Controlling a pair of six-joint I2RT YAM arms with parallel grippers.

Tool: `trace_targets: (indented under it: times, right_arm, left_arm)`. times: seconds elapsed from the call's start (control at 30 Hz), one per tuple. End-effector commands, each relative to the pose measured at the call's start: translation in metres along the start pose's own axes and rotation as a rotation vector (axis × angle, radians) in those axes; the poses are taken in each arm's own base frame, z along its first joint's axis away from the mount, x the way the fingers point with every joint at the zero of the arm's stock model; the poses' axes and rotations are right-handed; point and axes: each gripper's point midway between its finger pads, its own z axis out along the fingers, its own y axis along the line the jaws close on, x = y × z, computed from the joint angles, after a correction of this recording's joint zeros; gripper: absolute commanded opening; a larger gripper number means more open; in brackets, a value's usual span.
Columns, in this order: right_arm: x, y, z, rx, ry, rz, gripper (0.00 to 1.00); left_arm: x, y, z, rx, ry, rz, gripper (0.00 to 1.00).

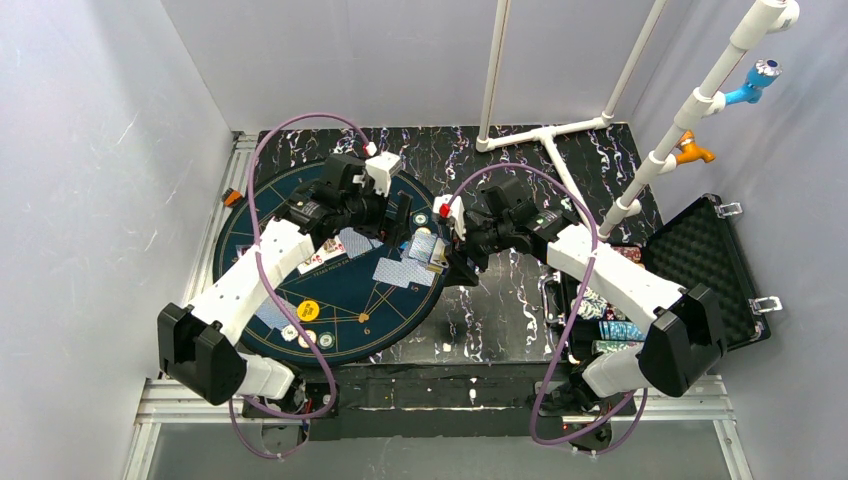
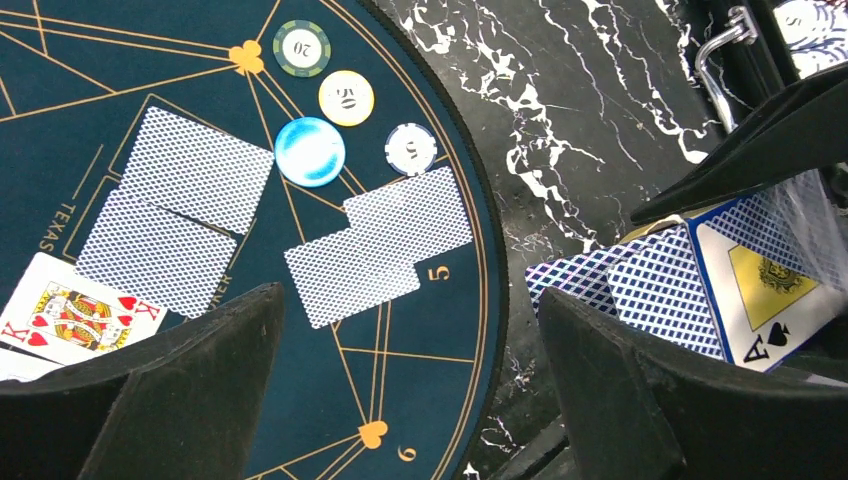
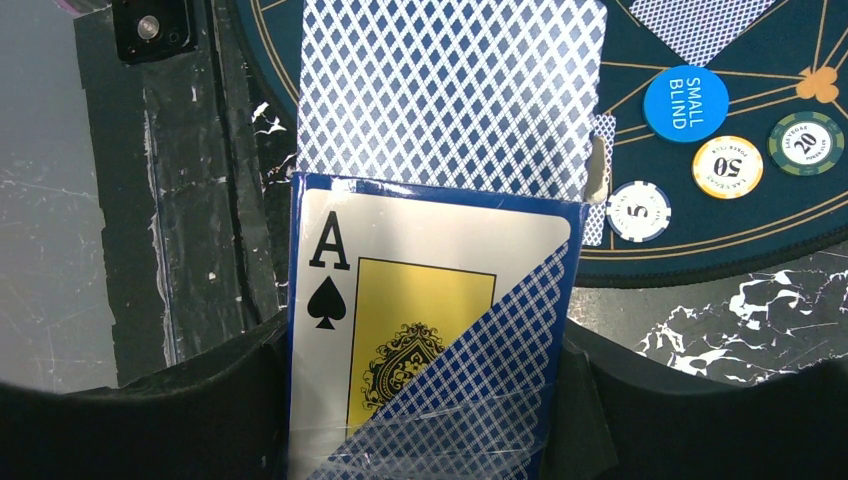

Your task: Distribute texas hold em gaming equipment

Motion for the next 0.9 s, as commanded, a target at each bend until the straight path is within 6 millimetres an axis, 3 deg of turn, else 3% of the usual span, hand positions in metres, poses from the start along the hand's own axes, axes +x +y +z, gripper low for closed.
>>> trace_targets:
  times: [0.0, 0.4, 0.47, 0.63, 0.87]
  right_arm:
    - [-0.033, 0.001, -0.008, -0.005, -0.094, -0.061, 0.01]
    - [-0.022, -0.003, -0.006, 0.025, -0.071, -0.053, 0.01]
    - [-0.025, -0.002, -0.007, 0.023, -0.077, -0.058, 0.01]
    - [-0.03, 0.001, -0.01, 0.013, -0.089, -0.062, 0.01]
    - [-0.032, 0.003, -0.008, -0.015, -0.095, -0.061, 0.01]
  left_arm:
    - [-0.011, 0.004, -0.011, -0.083, -0.039, 0.061, 0.98]
    - [-0.05, -0.013, -0.057, -0.044, -0.115, 0.07, 0.98]
    - [-0.044, -0.004, -0.054, -0.082, -0.099, 0.085, 0.98]
    - [-0.006, 0.021, -0.037, -0.17, -0.015, 0.127, 0.98]
    - [-0.001, -0.001, -0.025, -0.079, -0.003, 0.115, 0.98]
